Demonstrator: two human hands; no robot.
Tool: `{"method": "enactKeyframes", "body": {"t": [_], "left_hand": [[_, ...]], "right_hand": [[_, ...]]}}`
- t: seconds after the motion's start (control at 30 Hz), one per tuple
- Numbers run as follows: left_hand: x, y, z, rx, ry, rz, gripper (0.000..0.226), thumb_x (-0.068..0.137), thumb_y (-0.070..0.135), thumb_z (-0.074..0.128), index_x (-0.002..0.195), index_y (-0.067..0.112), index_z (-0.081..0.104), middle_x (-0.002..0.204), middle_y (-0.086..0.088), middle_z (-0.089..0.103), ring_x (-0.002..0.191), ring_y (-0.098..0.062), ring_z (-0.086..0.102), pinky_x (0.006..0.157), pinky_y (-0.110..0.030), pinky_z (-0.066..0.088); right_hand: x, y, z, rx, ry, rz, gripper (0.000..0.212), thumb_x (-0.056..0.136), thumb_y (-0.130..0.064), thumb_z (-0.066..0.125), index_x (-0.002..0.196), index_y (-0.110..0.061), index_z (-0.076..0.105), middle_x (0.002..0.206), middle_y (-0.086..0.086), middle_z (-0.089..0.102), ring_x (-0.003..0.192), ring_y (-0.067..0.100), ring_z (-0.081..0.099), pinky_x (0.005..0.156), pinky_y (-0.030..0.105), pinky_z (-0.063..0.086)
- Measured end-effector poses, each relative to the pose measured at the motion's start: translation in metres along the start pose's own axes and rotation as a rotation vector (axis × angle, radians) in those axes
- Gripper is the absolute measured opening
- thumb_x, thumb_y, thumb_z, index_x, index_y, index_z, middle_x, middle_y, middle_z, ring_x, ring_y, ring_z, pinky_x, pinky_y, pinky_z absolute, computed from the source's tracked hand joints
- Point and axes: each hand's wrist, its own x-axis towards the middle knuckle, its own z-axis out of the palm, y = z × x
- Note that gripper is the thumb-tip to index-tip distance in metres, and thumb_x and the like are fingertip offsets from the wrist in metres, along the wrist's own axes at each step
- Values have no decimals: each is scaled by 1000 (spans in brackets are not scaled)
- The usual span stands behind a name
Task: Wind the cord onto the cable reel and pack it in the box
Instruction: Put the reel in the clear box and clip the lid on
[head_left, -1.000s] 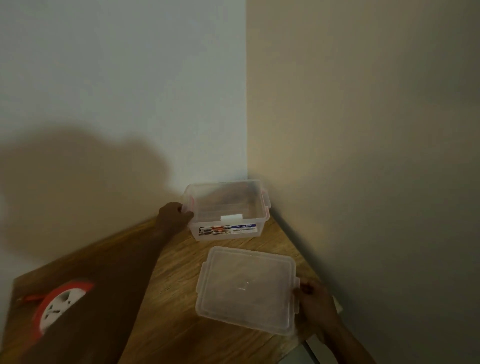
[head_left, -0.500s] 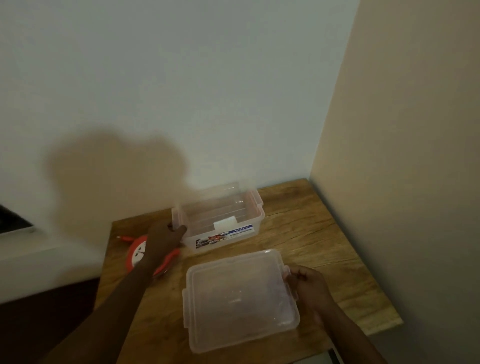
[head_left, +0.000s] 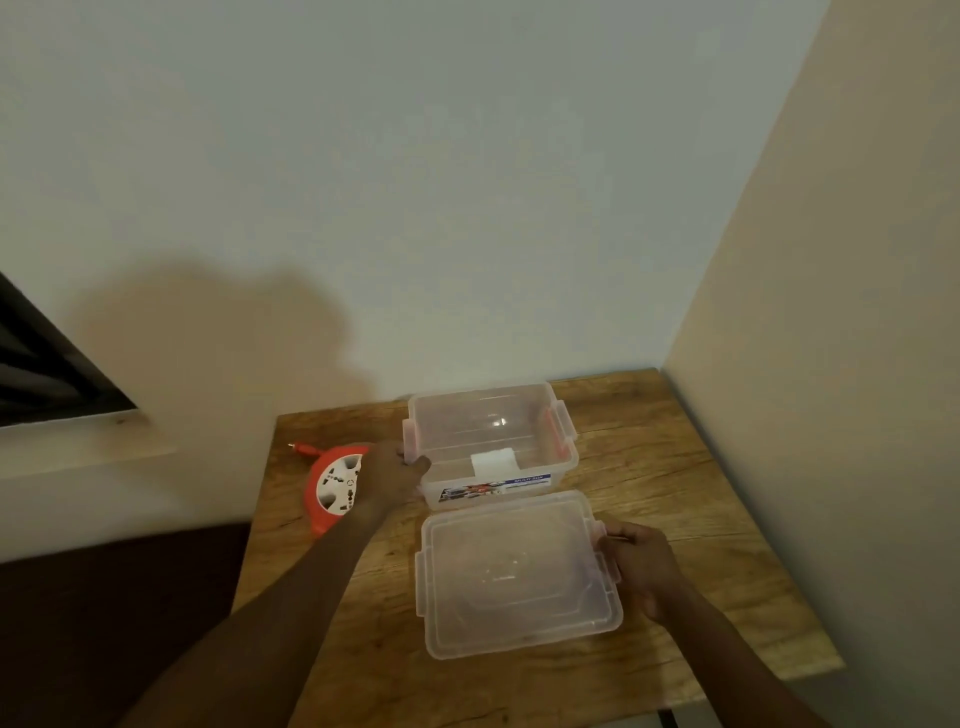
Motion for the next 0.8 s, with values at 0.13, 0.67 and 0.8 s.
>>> {"method": "enactKeyframes", "body": {"t": [0.13, 0.67, 0.8], "left_hand": [[4, -1, 6, 5, 11, -24, 26, 92, 18, 76, 114, 5, 73, 109, -17, 77, 78, -25, 73, 73, -37, 62], [3, 6, 36, 203, 77, -5, 29, 92, 17, 74, 115, 1, 67, 107, -18, 75, 82, -26, 70, 60, -24, 50], [2, 6, 40, 217, 122, -3, 30, 92, 19, 73, 116, 1, 68, 106, -17, 75, 81, -22, 66, 57, -17, 41]], "right_hand": [[5, 9, -9, -6, 16, 18, 19, 85, 6, 64, 85, -7, 78, 82, 12, 76, 68, 28, 73, 53, 37, 58], [35, 26, -13, -506, 197, -216, 18, 87, -28, 68, 70, -24, 73, 63, -10, 70, 63, 5, 65, 59, 25, 53], [41, 31, -15, -558, 219, -275, 14, 83, -26, 69, 70, -26, 64, 67, -8, 66, 63, 5, 61, 59, 29, 52]]}}
